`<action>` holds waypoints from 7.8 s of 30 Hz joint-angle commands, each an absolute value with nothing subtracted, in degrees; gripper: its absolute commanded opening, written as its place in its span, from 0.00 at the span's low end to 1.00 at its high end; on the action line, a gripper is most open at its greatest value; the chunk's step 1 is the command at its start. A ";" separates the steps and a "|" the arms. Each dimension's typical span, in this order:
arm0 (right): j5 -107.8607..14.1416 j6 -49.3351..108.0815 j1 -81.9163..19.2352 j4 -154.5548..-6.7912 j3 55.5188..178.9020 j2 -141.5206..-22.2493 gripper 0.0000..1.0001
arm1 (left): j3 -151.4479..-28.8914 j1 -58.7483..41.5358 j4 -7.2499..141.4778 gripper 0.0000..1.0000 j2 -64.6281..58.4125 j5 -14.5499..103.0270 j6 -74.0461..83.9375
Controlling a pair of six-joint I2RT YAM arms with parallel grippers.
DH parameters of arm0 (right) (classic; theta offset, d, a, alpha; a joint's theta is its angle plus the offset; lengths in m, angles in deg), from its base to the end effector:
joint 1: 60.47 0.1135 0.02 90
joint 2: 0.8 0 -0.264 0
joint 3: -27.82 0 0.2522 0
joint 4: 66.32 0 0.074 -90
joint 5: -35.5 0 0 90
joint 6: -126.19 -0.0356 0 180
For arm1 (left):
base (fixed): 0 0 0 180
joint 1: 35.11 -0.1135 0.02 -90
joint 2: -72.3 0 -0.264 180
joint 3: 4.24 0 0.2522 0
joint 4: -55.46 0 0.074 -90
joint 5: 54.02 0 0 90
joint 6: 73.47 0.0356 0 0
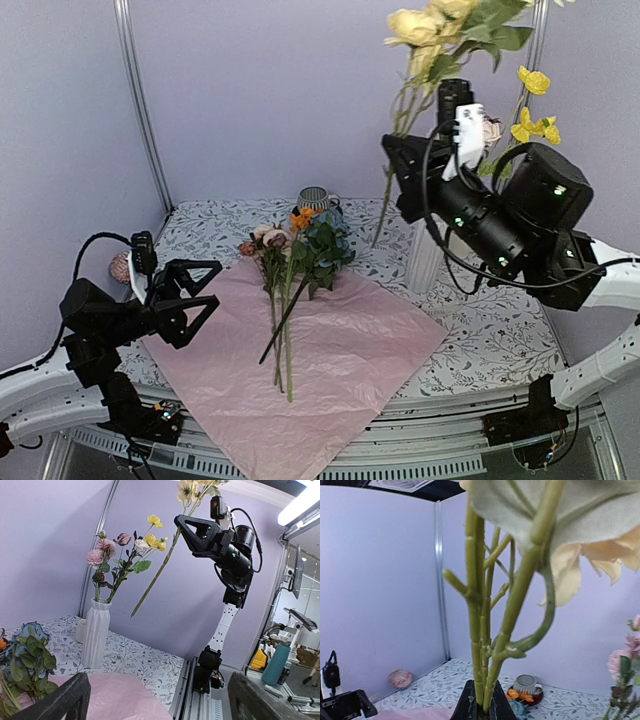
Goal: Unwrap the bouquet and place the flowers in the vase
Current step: Pass from the left arm to the right, then place the fake flower in the vase, then move the vase to the center of the board.
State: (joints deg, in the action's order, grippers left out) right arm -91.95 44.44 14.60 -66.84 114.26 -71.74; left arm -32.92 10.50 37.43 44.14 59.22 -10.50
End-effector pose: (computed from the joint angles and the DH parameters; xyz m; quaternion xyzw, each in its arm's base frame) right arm 0.0919 0.2607 0.4569 -0.1931 0.6001 0.2505 0.7347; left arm 0.0883 -0.1103 0.2743 0.2537 0.5380 -0.5657 0.5710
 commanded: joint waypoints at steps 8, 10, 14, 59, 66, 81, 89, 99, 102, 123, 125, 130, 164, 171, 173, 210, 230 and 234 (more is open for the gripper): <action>-101.92 69.60 7.81 -20.60 90.59 -59.21 0.02 | -31.42 11.15 33.70 0.98 41.27 59.51 -11.02; -102.46 71.37 5.70 -19.09 90.09 -59.25 0.02 | -31.43 11.17 33.65 0.98 41.02 59.63 -11.21; -100.40 69.57 0.58 -20.33 88.48 -57.69 0.02 | -30.91 11.18 33.67 0.98 41.50 59.39 -11.29; -75.47 42.17 -20.70 -22.02 79.74 -57.24 0.01 | -30.74 11.12 35.16 0.98 42.26 58.36 -9.18; -75.76 44.29 -20.72 -22.57 79.59 -58.29 0.01 | -30.89 11.09 34.18 0.98 40.86 58.55 -9.03; -77.55 48.45 -20.72 -14.78 74.97 -65.94 0.02 | -30.99 11.06 34.07 0.98 40.66 58.58 -9.35; -79.06 46.40 -20.74 -16.39 73.19 -67.83 0.04 | -30.91 11.20 33.94 0.98 40.49 58.40 -9.58; -83.04 40.04 -20.69 -16.01 72.12 -75.75 0.08 | -31.04 11.13 34.16 0.98 40.65 58.75 -10.00; -85.81 38.90 -20.74 -16.78 72.51 -77.61 0.09 | -30.90 11.14 34.62 0.98 41.37 58.51 -10.00; -91.77 28.41 -20.69 -41.22 80.39 -78.06 0.36 | -30.60 11.15 36.06 0.98 43.00 58.08 -9.75; -91.33 26.84 -20.69 -46.15 81.57 -77.20 0.37 | -30.63 11.16 36.14 0.98 43.25 57.97 -9.66; -85.84 23.44 -20.67 -55.72 81.79 -74.69 0.60 | -30.57 11.16 36.19 0.98 43.47 58.05 -9.82; -64.27 28.67 -31.64 -15.65 63.68 -91.57 0.99 | -29.94 11.20 37.44 0.98 44.95 57.81 -9.98; -60.96 30.73 -33.46 -14.09 68.07 -96.25 0.99 | -29.96 11.14 37.58 0.98 44.90 57.40 -9.40; -60.42 30.74 -33.94 -13.83 69.01 -97.59 0.99 | -30.02 11.17 37.58 0.98 44.73 57.27 -9.32; -51.50 35.57 -37.78 -21.82 75.28 -98.42 0.74 | -30.26 11.14 36.96 0.98 43.72 57.41 -9.38; -52.95 39.42 -37.84 -10.20 78.36 -104.30 0.73 | -29.98 11.17 40.52 0.98 48.26 56.30 -8.93; -51.80 39.30 -38.41 -8.44 81.02 -106.80 0.73 | -30.75 11.17 40.75 0.98 47.27 56.75 -8.63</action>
